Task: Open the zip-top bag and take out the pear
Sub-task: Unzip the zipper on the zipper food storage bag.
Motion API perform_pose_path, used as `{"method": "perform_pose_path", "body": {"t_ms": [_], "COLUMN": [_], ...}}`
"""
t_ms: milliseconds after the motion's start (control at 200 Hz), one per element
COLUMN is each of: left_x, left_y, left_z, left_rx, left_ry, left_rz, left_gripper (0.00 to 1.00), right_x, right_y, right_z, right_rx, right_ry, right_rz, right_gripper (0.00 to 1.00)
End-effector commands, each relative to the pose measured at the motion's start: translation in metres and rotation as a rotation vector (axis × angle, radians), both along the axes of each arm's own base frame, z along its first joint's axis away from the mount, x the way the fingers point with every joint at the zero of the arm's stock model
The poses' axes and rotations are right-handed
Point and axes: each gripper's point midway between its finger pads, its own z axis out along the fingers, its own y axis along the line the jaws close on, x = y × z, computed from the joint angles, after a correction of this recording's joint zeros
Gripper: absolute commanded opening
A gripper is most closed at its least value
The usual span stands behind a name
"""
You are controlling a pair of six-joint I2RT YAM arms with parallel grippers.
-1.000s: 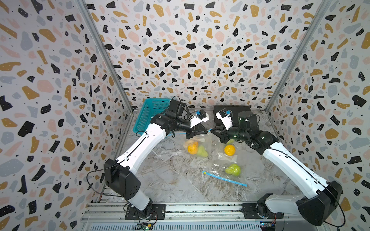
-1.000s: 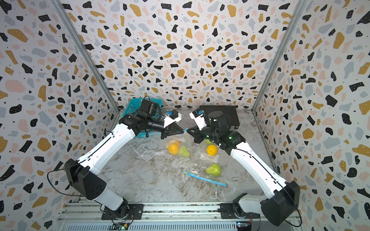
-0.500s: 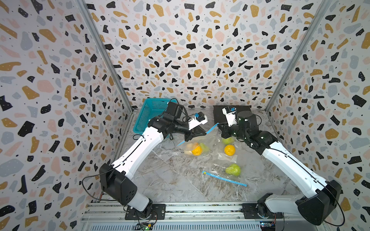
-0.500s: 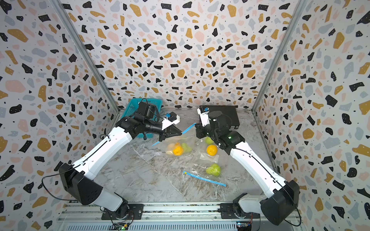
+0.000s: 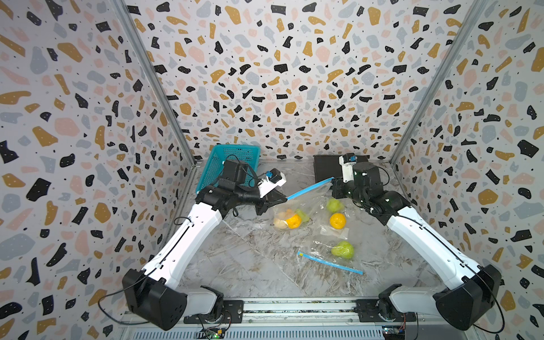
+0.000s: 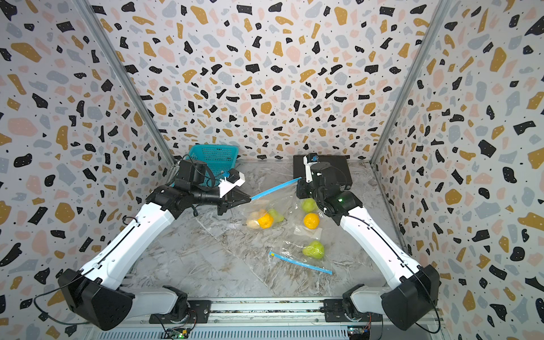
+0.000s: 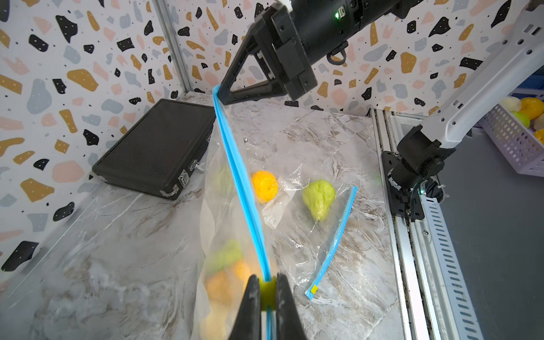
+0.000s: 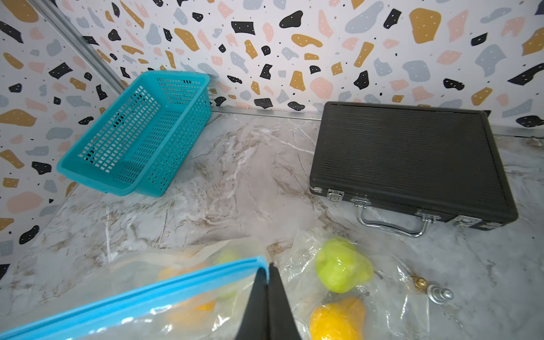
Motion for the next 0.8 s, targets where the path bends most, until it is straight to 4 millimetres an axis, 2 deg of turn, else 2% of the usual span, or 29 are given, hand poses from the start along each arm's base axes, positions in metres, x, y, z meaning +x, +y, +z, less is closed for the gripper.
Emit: {"method": "perform_pose_path", "body": {"t_ms": [0,260,305,340,375,426,481,631,791], "left_x": [-0.009,-0.007,-0.006,-0.004,0.0,0.008,0.015,0.026,0.028], "left_y": [0.011,0.027,0.027,0.027,0.027,0.03,0.03,0.029,0.028], "left_z": [0.003,0.002,0.0,0.0,-0.001,-0.001,0.002,0.013,0.014], "left_rx": [-0.028,-0.037,-0.036,-0.037,-0.033,-0.03,-0.044,-0.085,-0.095], "left_ry": [0.024,0.008,0.01,0.008,0.0,-0.022,-0.047,-0.099,-0.104], "left_rz": [0.026,0.108,0.112,0.117,0.132,0.171,0.195,0.226,0.226], "left_gripper": [0.01,0.01,0.0,0.0,0.0,0.0,0.0,0.0,0.0], "right_x": [0.012,0.012,0.01,0.006,-0.004,-0.031,-0.062,-0.099,-0.116], "right_y": [-0.036,-0.036,-0.029,-0.014,0.007,0.04,0.062,0.073,0.075], "right_z": [0.006,0.004,0.006,0.011,0.018,0.029,0.039,0.033,0.025], "right_rx": [-0.033,-0.015,0.002,0.034,0.078,0.164,0.244,0.284,0.307], "right_ry": [-0.021,-0.02,-0.027,-0.053,-0.087,-0.133,-0.175,-0.156,-0.129], "right_rz": [-0.164,-0.163,-0.122,-0.028,0.112,0.356,0.566,0.75,0.816], "right_gripper": [0.0,0.0,0.0,0.0,0.0,0.0,0.0,0.0,0.0]}}
